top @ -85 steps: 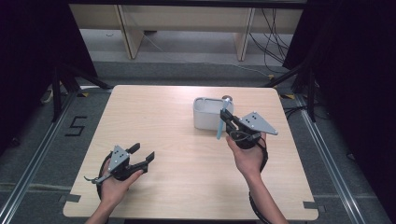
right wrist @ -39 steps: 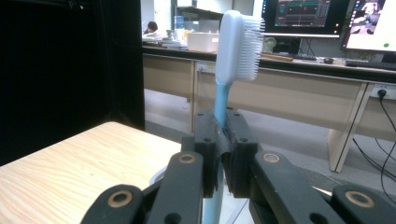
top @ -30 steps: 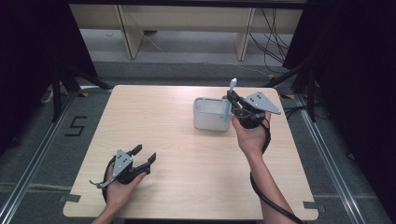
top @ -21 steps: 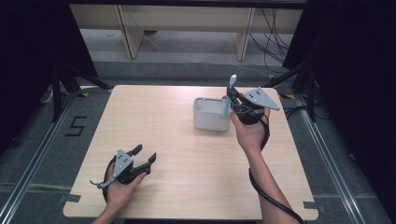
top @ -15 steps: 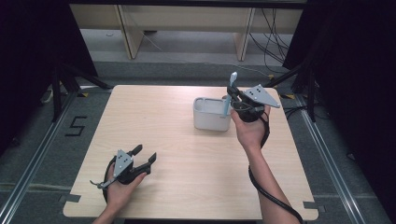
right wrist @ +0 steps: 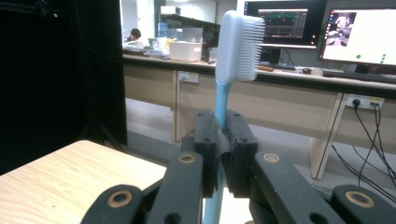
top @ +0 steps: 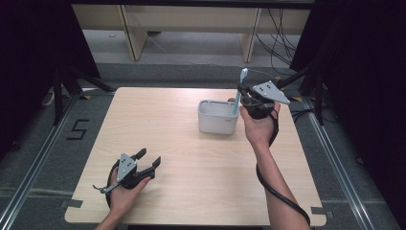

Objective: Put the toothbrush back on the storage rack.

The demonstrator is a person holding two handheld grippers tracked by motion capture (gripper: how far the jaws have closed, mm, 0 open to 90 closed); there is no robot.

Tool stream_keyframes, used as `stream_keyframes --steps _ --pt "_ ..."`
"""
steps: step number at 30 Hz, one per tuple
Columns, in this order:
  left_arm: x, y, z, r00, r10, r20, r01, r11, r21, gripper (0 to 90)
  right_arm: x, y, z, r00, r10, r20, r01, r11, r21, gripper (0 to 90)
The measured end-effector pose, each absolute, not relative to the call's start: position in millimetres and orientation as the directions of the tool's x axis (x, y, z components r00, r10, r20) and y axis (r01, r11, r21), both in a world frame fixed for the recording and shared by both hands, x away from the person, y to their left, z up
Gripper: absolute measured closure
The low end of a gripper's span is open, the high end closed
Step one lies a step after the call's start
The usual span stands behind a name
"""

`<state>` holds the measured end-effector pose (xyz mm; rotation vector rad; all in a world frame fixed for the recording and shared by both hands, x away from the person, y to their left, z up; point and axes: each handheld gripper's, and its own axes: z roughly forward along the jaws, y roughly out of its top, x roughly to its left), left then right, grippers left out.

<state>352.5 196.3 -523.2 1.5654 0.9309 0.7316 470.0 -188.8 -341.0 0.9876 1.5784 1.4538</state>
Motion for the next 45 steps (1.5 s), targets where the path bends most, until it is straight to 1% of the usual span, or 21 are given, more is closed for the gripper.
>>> stream_keyframes --steps 5,11,12,16,19,26,32,44,45 --pt "352 196 -523 0.496 0.868 -0.028 0.178 -0.070 0.982 32.5 474 -190 -344 -0.400 0.916 -0.020 0.056 0.046 0.997 85.4" --pt "352 196 -523 0.499 0.866 -0.023 0.176 -0.075 0.982 33.4 480 -193 -347 -0.390 0.920 -0.032 0.056 0.059 0.997 85.4" --pt "352 196 -523 0.499 0.866 -0.018 0.174 -0.079 0.981 33.4 480 -193 -347 -0.394 0.919 -0.017 0.069 0.048 0.996 85.4" --pt "353 194 -523 0.502 0.865 -0.011 0.168 -0.085 0.982 33.7 480 -194 -347 -0.380 0.925 -0.017 0.066 0.046 0.997 85.4" --pt "353 193 -524 0.508 0.861 -0.010 0.153 -0.079 0.985 33.7 482 -197 -345 -0.378 0.925 -0.038 0.055 0.063 0.997 85.4" --pt "351 194 -523 0.501 0.865 -0.009 0.166 -0.086 0.982 33.5 486 -200 -344 -0.370 0.929 -0.020 0.057 0.044 0.997 85.3" --pt "351 193 -523 0.499 0.866 0.000 0.160 -0.093 0.983 33.6 491 -202 -349 -0.363 0.932 -0.023 0.063 0.049 0.997 85.4" --pt "351 194 -524 0.504 0.864 -0.017 0.161 -0.075 0.984 33.4 499 -198 -360 -0.364 0.931 -0.012 0.091 0.049 0.995 85.4" --pt "351 194 -523 0.504 0.864 -0.015 0.161 -0.078 0.984 33.4 499 -197 -361 -0.367 0.930 -0.026 0.086 0.062 0.994 85.4"
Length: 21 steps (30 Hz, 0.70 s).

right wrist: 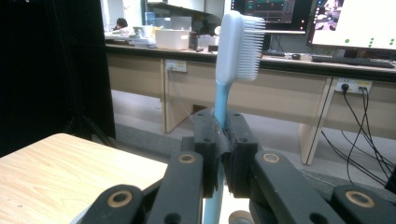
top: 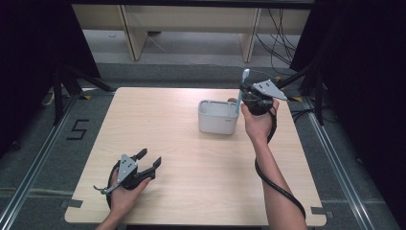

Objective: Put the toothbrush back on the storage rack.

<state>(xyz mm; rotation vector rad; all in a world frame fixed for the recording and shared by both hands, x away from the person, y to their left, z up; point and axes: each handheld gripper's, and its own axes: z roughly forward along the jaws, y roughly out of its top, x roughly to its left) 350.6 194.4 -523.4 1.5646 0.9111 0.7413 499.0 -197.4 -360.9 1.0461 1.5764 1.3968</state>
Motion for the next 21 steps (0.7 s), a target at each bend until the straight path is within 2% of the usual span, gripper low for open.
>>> stream_keyframes --steps 21 --pt "349 193 -524 0.506 0.862 -0.011 0.159 -0.080 0.984 33.4 499 -191 -382 -0.375 0.927 -0.014 0.131 0.068 0.989 85.2"
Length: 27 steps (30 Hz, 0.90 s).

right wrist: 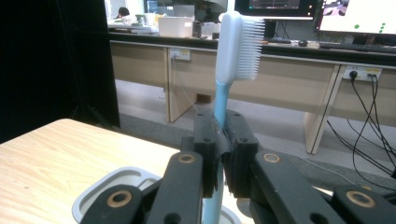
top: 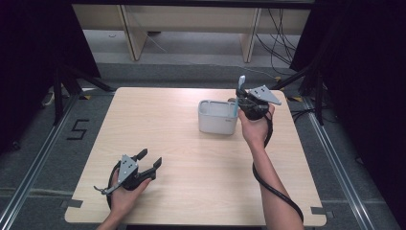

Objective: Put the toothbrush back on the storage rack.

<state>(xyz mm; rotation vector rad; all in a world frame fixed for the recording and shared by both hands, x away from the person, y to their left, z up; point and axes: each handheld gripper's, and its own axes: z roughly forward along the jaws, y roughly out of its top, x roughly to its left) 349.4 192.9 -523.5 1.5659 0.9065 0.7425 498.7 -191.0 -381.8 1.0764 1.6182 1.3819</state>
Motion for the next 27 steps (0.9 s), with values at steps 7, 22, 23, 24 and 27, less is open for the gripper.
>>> stream_keyframes --steps 7,22,23,24,27 --pt "349 193 -523 0.507 0.862 -0.014 0.161 -0.078 0.984 33.4 500 -188 -389 -0.391 0.920 -0.017 0.135 0.075 0.988 85.1" --pt "349 192 -524 0.508 0.861 -0.009 0.157 -0.082 0.984 33.4 500 -187 -407 -0.392 0.920 -0.019 0.173 0.094 0.981 85.0" --pt "349 192 -523 0.508 0.861 -0.009 0.157 -0.083 0.984 33.4 499 -186 -408 -0.385 0.923 0.002 0.190 0.077 0.979 85.0" --pt "349 192 -523 0.508 0.861 -0.009 0.157 -0.083 0.984 33.4 499 -186 -408 -0.385 0.923 0.002 0.190 0.077 0.979 85.0" --pt "349 192 -523 0.508 0.861 -0.010 0.158 -0.082 0.984 33.4 499 -185 -413 -0.389 0.921 0.006 0.194 0.076 0.978 85.0"
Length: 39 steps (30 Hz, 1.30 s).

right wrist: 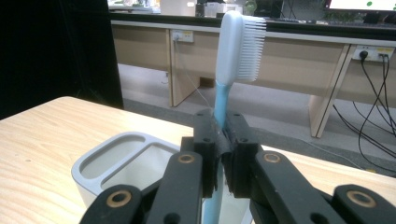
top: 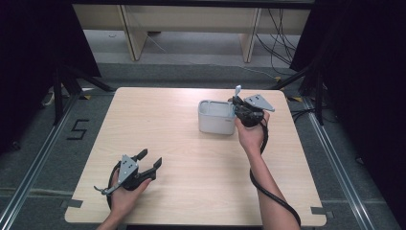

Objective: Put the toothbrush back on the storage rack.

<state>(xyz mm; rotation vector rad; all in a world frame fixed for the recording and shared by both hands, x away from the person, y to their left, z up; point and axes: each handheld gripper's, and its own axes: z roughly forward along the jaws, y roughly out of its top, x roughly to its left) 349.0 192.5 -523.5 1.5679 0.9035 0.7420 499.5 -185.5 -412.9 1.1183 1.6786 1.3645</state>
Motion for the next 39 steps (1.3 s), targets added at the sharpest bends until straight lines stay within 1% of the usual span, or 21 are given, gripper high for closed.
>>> stream_keyframes --steps 14,18,21,25,26,28,29,31,32,33,37,39 --pt "349 192 -523 0.511 0.860 -0.007 0.157 -0.085 0.984 33.4 498 -185 -421 -0.380 0.925 0.017 0.219 0.071 0.973 85.0" --pt "349 192 -523 0.511 0.859 -0.006 0.156 -0.086 0.984 33.4 499 -186 -423 -0.388 0.922 -0.007 0.204 0.093 0.974 85.0" --pt "349 192 -523 0.511 0.859 -0.005 0.156 -0.087 0.984 33.4 499 -187 -426 -0.393 0.919 0.014 0.217 0.078 0.973 84.9" --pt "349 192 -523 0.512 0.859 -0.004 0.155 -0.087 0.984 33.4 499 -187 -427 -0.390 0.921 0.008 0.215 0.082 0.973 84.9" --pt "349 192 -523 0.512 0.859 -0.004 0.155 -0.088 0.984 33.4 497 -186 -428 -0.373 0.927 0.033 0.233 0.060 0.971 85.0" --pt "349 192 -523 0.511 0.860 -0.004 0.155 -0.088 0.984 33.5 498 -188 -429 -0.387 0.922 0.009 0.227 0.086 0.970 85.0" --pt "349 192 -523 0.511 0.859 -0.003 0.155 -0.088 0.984 33.5 498 -187 -431 -0.386 0.922 0.027 0.235 0.071 0.969 85.0" --pt "349 192 -523 0.511 0.860 -0.004 0.155 -0.087 0.984 33.5 498 -188 -432 -0.387 0.922 0.007 0.229 0.089 0.969 85.0" --pt "349 192 -523 0.511 0.860 -0.004 0.155 -0.087 0.984 33.5 498 -188 -432 -0.387 0.922 0.007 0.229 0.089 0.969 85.0" --pt "349 192 -523 0.511 0.860 -0.005 0.156 -0.087 0.984 33.5 497 -186 -434 -0.383 0.923 0.031 0.251 0.072 0.965 84.9" --pt "349 192 -524 0.510 0.860 -0.005 0.152 -0.084 0.985 33.4 498 -187 -438 -0.389 0.921 0.010 0.245 0.093 0.965 84.9" --pt "349 192 -524 0.510 0.860 -0.005 0.153 -0.085 0.985 33.4 497 -186 -439 -0.380 0.925 0.024 0.256 0.080 0.963 85.0"
